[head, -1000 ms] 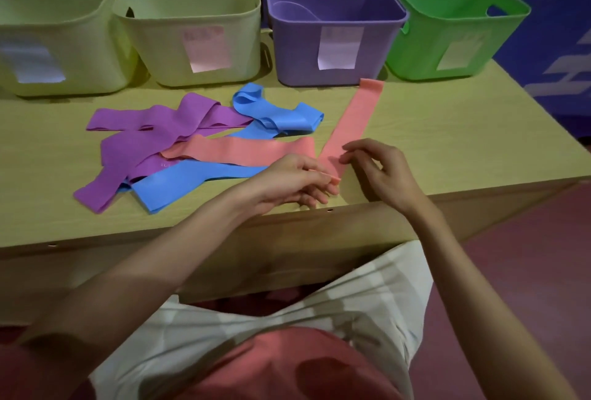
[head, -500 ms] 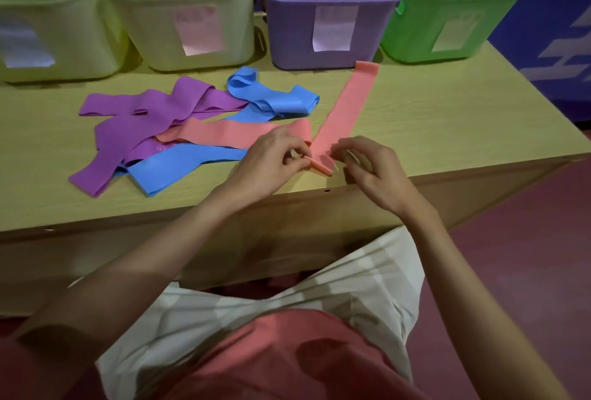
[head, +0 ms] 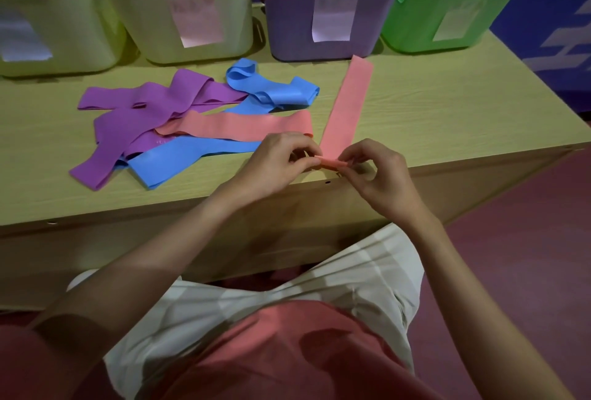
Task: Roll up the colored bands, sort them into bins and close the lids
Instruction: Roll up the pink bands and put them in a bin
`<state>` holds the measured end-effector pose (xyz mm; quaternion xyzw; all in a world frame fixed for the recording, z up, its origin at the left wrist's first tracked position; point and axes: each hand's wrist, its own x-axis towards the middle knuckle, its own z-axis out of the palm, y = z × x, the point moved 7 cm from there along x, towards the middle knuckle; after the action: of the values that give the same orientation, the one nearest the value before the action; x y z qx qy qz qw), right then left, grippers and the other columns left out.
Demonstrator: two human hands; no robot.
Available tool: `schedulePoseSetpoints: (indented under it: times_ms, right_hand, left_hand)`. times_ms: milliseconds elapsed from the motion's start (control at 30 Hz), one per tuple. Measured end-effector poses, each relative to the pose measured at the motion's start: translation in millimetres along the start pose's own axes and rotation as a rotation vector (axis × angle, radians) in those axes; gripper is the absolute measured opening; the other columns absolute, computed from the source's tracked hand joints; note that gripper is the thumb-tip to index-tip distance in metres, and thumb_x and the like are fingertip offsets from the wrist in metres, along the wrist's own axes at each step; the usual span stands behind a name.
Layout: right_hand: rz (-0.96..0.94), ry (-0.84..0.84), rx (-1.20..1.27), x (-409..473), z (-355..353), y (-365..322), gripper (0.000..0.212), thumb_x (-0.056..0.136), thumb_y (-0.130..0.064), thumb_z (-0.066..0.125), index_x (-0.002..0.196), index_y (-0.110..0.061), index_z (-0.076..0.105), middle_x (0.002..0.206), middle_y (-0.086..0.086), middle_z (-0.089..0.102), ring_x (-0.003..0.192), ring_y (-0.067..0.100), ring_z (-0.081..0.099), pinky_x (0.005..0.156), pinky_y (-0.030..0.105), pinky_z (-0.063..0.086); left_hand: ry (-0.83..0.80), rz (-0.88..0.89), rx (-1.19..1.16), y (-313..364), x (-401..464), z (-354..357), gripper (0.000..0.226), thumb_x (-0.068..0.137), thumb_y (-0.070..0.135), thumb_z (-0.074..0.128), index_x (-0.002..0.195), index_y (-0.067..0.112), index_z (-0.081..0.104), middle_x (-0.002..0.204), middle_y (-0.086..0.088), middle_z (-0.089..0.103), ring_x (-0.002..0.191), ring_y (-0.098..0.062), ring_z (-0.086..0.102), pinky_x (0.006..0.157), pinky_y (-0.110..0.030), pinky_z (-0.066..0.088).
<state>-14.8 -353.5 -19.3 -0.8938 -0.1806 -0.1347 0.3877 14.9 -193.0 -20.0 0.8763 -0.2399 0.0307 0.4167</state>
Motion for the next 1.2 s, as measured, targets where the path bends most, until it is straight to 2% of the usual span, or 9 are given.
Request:
schedulePoseSetpoints:
  times_ms: [100,200,333,400,500,600,767,1000,1200]
  right_hand:
    - [0.02,-0.029,-0.005,-6.9,5.0,1.2,0.013,0.082,-0.004,0.072,0.093,-0.008,0.067,0.086,0.001,0.065,0.078,0.009,0.059,0.075,0.027,0.049]
    - [0.001,-0.008,-0.043,-10.0,5.8,-1.7,0.012,0.082,-0.006,0.072,0.094,-0.008,0.068,0.084,0.002,0.065,0.077,0.013,0.058,0.073,0.025,0.047]
    - [-0.004,0.075,-0.097,-12.7,6.3,-1.0,0.01,0.082,-0.008,0.072,0.091,-0.009,0.068,0.08,-0.002,0.062,0.075,0.009,0.051,0.07,0.016,0.04]
    - [-0.002,0.094,-0.126,-14.6,8.3,0.9,0.009,0.082,-0.01,0.072,0.091,-0.011,0.069,0.079,-0.002,0.06,0.076,0.012,0.051,0.07,0.018,0.04]
    - [-0.01,0.107,-0.142,-16.8,10.2,2.5,0.01,0.082,-0.014,0.073,0.091,-0.011,0.07,0.082,0.002,0.058,0.08,0.018,0.052,0.07,0.029,0.044]
    - [-0.018,0.127,-0.147,-17.0,10.6,1.9,0.015,0.08,-0.02,0.077,0.09,-0.011,0.07,0.086,0.002,0.057,0.083,0.018,0.05,0.071,0.027,0.042]
    - [-0.026,0.116,-0.142,-14.6,13.0,0.6,0.014,0.08,-0.017,0.077,0.088,-0.01,0.069,0.085,0.003,0.058,0.081,0.02,0.05,0.068,0.032,0.043]
    - [0.007,0.08,-0.125,-15.7,15.8,0.6,0.007,0.082,-0.014,0.074,0.085,-0.01,0.07,0.08,-0.001,0.055,0.076,0.017,0.048,0.07,0.019,0.034]
    - [0.064,0.075,-0.104,-15.8,15.5,2.7,0.004,0.083,-0.01,0.072,0.086,-0.011,0.07,0.08,-0.002,0.052,0.077,0.016,0.046,0.07,0.02,0.033]
  left_hand:
    - [-0.039,0.059,0.064,-0.4,-4.1,5.6,0.015,0.084,0.015,0.072,0.099,0.011,0.071,0.089,0.002,0.068,0.076,-0.007,0.061,0.069,-0.022,0.05]
    - [-0.055,0.09,0.078,1.2,-7.0,8.1,0.024,0.081,0.014,0.075,0.104,0.011,0.067,0.091,0.003,0.064,0.075,-0.008,0.059,0.071,-0.022,0.05]
    - [-0.021,0.145,0.131,3.6,-7.4,7.9,0.015,0.083,0.016,0.072,0.095,0.011,0.064,0.088,0.003,0.063,0.077,-0.011,0.057,0.072,-0.031,0.05]
    - [-0.003,0.163,0.154,3.4,-7.5,8.6,0.012,0.084,0.017,0.072,0.092,0.011,0.065,0.086,0.003,0.063,0.078,-0.011,0.057,0.072,-0.031,0.049]
    - [0.007,0.175,0.176,2.1,-8.3,10.1,0.01,0.085,0.019,0.071,0.09,0.011,0.066,0.084,0.003,0.062,0.078,-0.011,0.055,0.071,-0.029,0.047]
    - [0.004,0.185,0.189,1.6,-8.8,11.6,0.01,0.087,0.02,0.069,0.09,0.012,0.066,0.086,0.003,0.061,0.081,-0.011,0.053,0.072,-0.029,0.047]
    - [-0.007,0.204,0.202,2.1,-8.1,12.6,0.009,0.088,0.019,0.068,0.091,0.01,0.066,0.087,0.002,0.061,0.083,-0.011,0.053,0.076,-0.027,0.044]
    - [-0.061,0.23,0.206,5.0,-8.5,14.4,0.008,0.09,0.015,0.064,0.092,0.008,0.067,0.092,-0.003,0.059,0.086,-0.017,0.056,0.077,-0.035,0.047]
    - [-0.083,0.209,0.19,4.5,-6.8,17.3,0.008,0.092,0.014,0.061,0.095,0.009,0.066,0.093,-0.002,0.056,0.084,-0.016,0.055,0.074,-0.036,0.047]
